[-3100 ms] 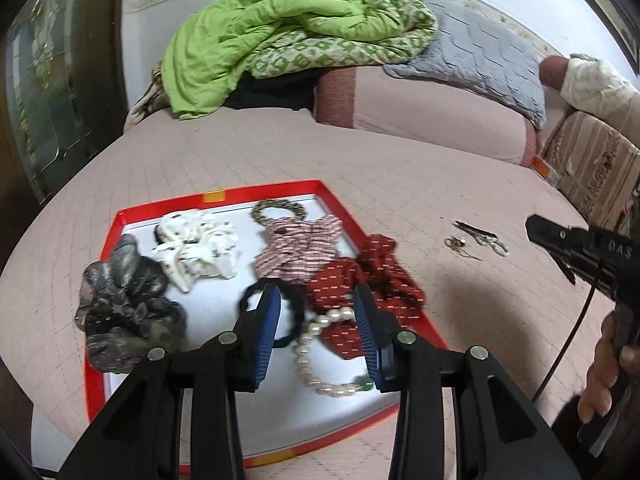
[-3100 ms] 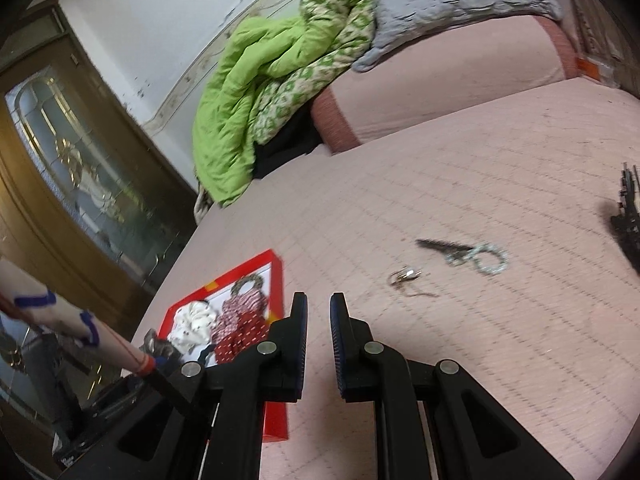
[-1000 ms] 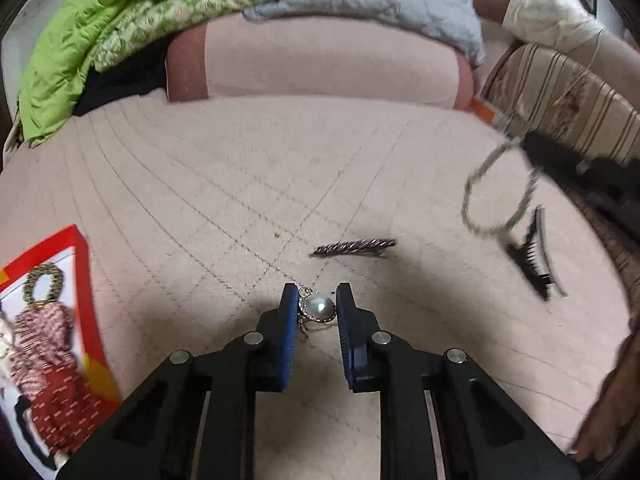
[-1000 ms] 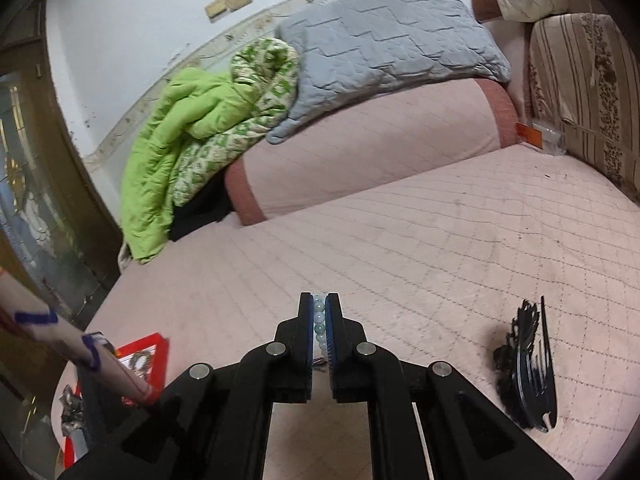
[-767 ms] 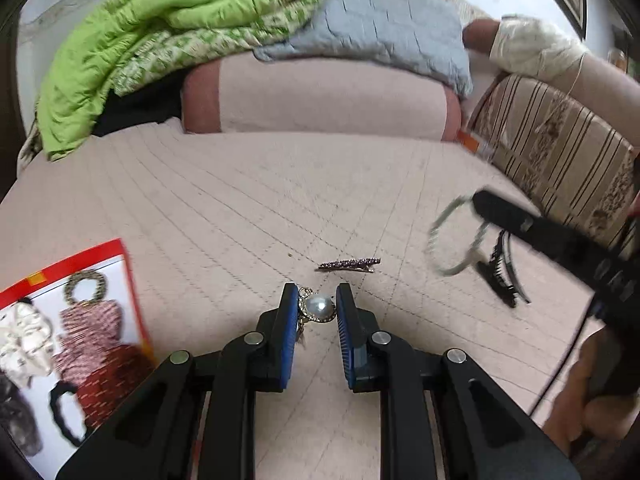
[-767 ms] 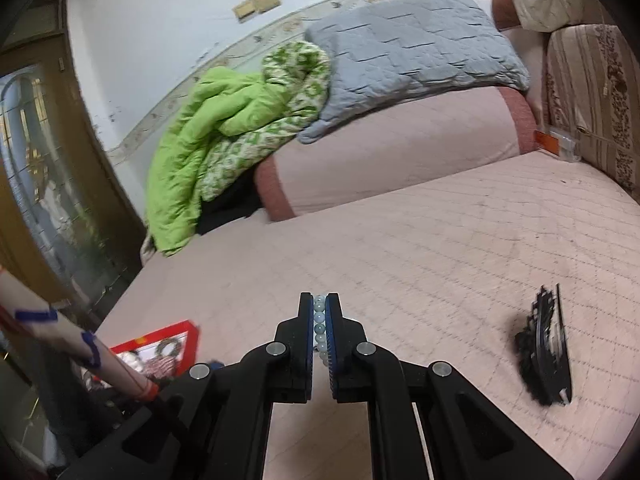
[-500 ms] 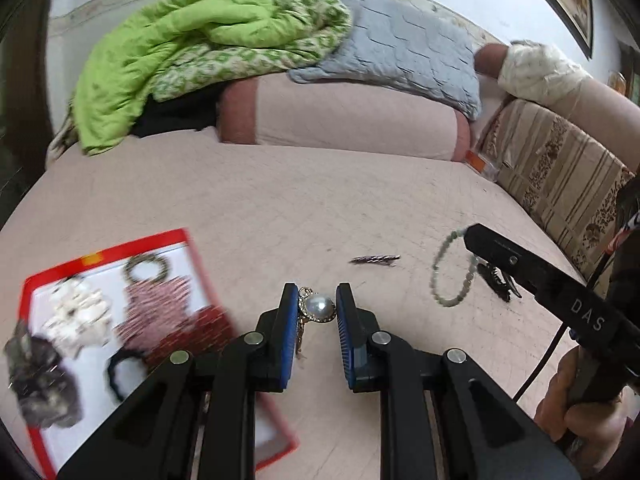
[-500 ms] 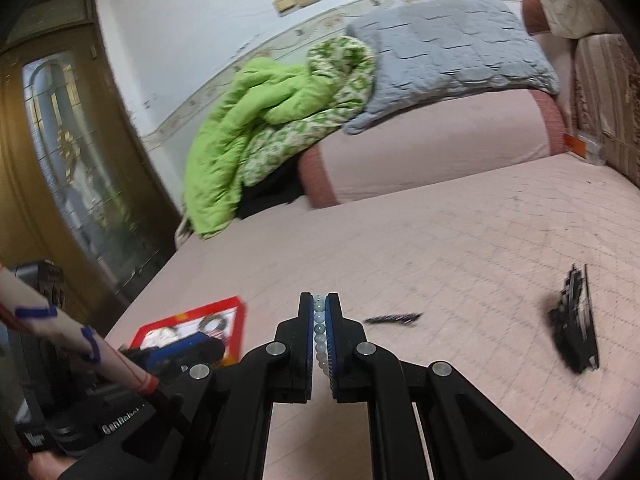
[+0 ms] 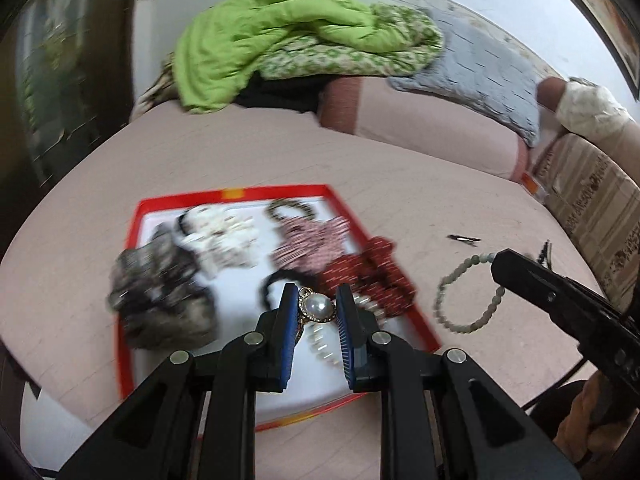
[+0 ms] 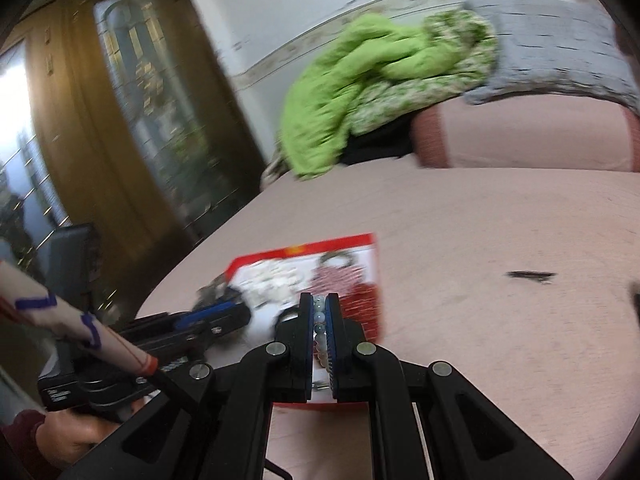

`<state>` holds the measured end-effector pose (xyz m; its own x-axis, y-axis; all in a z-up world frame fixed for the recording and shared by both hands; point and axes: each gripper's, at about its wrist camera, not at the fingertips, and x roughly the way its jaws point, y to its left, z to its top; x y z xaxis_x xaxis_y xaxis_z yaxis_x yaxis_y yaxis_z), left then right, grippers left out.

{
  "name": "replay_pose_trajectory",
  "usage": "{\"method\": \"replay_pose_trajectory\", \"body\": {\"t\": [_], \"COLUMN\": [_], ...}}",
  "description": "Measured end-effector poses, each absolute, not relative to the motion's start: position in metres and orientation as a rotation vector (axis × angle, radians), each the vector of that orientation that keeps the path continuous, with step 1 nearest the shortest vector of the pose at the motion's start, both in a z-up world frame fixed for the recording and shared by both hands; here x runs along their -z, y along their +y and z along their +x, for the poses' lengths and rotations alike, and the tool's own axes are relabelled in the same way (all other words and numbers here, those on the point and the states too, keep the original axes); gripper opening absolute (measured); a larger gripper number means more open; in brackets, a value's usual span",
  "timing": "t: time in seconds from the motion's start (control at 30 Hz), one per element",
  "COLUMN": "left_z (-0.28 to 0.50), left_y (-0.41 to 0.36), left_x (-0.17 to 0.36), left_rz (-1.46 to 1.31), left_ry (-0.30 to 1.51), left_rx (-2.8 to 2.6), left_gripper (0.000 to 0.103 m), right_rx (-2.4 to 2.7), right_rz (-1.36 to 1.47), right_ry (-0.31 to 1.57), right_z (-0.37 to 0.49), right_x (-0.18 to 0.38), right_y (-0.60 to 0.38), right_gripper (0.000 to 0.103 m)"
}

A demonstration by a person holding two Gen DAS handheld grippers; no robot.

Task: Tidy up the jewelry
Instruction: 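Carry both items into the box and open both grippers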

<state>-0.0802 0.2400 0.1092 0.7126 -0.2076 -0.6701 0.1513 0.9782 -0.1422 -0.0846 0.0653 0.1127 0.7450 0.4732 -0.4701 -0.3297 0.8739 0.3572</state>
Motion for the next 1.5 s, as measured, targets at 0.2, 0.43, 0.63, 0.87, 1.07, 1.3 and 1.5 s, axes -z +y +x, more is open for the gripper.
{"method": "replay_pose_trajectory", "body": {"t": [0.2, 0.43, 0.63, 0.87, 1.07, 1.3, 1.5], "left_z": [-0.090, -0.087, -0.076, -0.070, -0.069, -0.068, -0.068], "left_y": [0.281, 0.308, 0.301, 0.293, 0.296, 0.295, 0.295], "left_x": [-0.093, -0.067, -0.052, -0.044, -0.038, -0.036, -0.036], "left_rz": [-0.136, -0.186, -0.166, -0.127, -0.123, -0.106, -0.103], "left_ry": [0.786, 0.850, 0.887, 0.901, 0.912, 0.910, 0.906], "left_rx": [0.120, 0.061, 0.061, 0.044, 0.020, 0.006, -0.004], "left_gripper": [0.018, 0.018, 0.018, 0.019, 0.019, 0.019, 0.019], "right_rx": [-0.581, -0.634, -0.569, -0.542, -0.533, -0.527, -0.516], "right_rz": [0.262, 0.301, 0.284, 0.252, 0.227, 0.210, 0.204], "right_ry": [0.647, 0.742, 0.832, 0.844, 0.852, 0.869, 0.871], "right_z": [-0.079, -0.055, -0.039, -0.037, -0.037, -0.036, -0.036], "right_x": [-0.105, -0.076, -0.038, -0.032, -0.028, -0.021, -0.019], "right_y": [0.121, 0.159, 0.157, 0.152, 0.156, 0.160, 0.156], "right_gripper": [0.006, 0.006, 0.006, 0.006, 0.007, 0.007, 0.007]}}
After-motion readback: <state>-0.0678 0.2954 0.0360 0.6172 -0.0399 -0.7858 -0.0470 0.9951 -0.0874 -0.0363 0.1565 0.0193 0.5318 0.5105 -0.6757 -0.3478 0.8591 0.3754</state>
